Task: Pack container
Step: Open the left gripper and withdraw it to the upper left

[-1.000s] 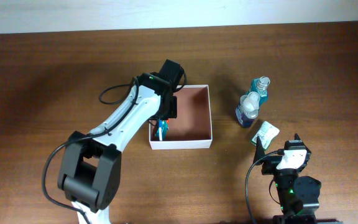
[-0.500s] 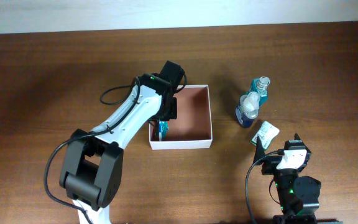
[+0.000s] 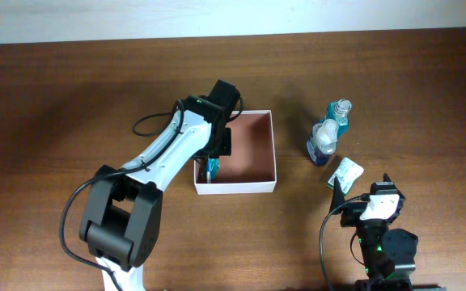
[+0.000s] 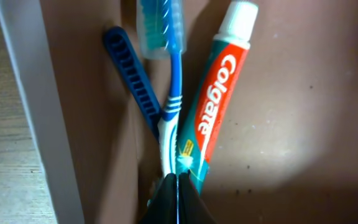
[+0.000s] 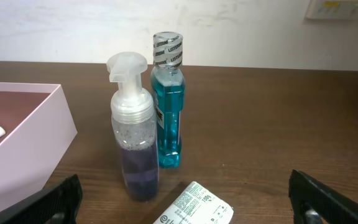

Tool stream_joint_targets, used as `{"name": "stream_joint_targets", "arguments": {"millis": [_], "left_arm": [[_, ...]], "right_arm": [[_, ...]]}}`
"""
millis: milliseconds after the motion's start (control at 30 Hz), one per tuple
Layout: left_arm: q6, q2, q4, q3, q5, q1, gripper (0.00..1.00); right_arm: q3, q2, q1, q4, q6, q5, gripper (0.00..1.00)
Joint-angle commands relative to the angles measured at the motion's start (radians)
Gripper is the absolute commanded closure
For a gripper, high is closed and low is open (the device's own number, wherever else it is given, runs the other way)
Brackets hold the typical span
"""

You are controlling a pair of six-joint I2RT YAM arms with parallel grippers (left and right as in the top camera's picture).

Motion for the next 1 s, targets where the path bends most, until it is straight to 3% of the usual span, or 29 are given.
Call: {"name": "stream_joint_targets", "arguments": {"millis": [0,267,600,767,967], "left_arm": [[0.031,-0.071,0.0,0.06,0.019,0.0,0.96],[0.05,-0.194,-0.02,0.083,0.014,0.055,0.91],[0.057,-0.208,-0.103,0.079,-0.056,0.235,0.89],[0.057,-0.207,-0.126,0.079,-0.072,0.317,0.76],[0.057,-0.206,-0.143,0.079,-0.081,0.391,0.26]], "right_arm": [[-0.005,0.0,0.001,-0.007,0.001,0.009,0.02],[-0.005,0.0,0.001,-0.007,0.001,0.009,0.02],[-0.005,0.0,0.001,-0.007,0.001,0.009,0.02],[-0.005,0.0,0.001,-0.007,0.001,0.009,0.02],[-0.005,0.0,0.001,-0.007,0.001,0.009,0.02]]}}
